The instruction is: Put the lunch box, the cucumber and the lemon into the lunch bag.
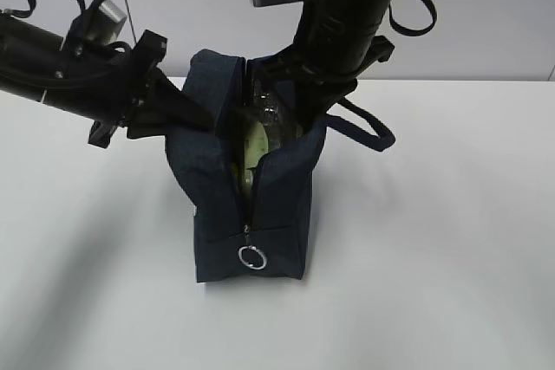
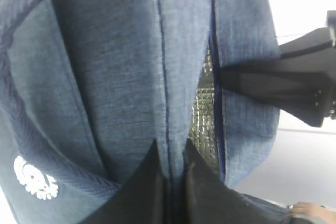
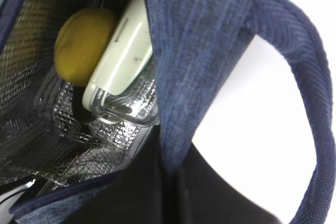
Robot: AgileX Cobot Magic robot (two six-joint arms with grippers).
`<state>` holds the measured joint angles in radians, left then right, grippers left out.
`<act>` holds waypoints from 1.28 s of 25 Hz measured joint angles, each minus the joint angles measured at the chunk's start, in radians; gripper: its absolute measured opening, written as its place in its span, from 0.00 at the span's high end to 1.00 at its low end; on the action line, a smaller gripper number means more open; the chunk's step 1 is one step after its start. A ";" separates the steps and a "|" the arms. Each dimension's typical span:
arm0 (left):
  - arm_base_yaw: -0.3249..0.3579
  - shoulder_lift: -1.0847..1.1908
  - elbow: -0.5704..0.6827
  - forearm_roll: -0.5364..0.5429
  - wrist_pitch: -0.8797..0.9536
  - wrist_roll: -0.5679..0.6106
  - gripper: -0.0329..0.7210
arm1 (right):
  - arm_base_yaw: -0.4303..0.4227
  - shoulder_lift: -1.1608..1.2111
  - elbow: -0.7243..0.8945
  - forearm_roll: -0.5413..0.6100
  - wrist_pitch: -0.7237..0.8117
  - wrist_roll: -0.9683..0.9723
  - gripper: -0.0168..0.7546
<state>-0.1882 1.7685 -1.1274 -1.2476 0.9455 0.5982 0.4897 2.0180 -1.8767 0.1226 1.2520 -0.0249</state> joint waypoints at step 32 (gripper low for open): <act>-0.118 0.158 -0.129 -0.131 -0.080 0.006 0.96 | -0.045 0.045 -0.022 -0.115 0.003 0.057 0.98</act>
<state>-0.3066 1.9264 -1.2563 -1.3789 0.8651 0.6039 0.4448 2.0635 -1.8991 0.0076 1.2553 0.0323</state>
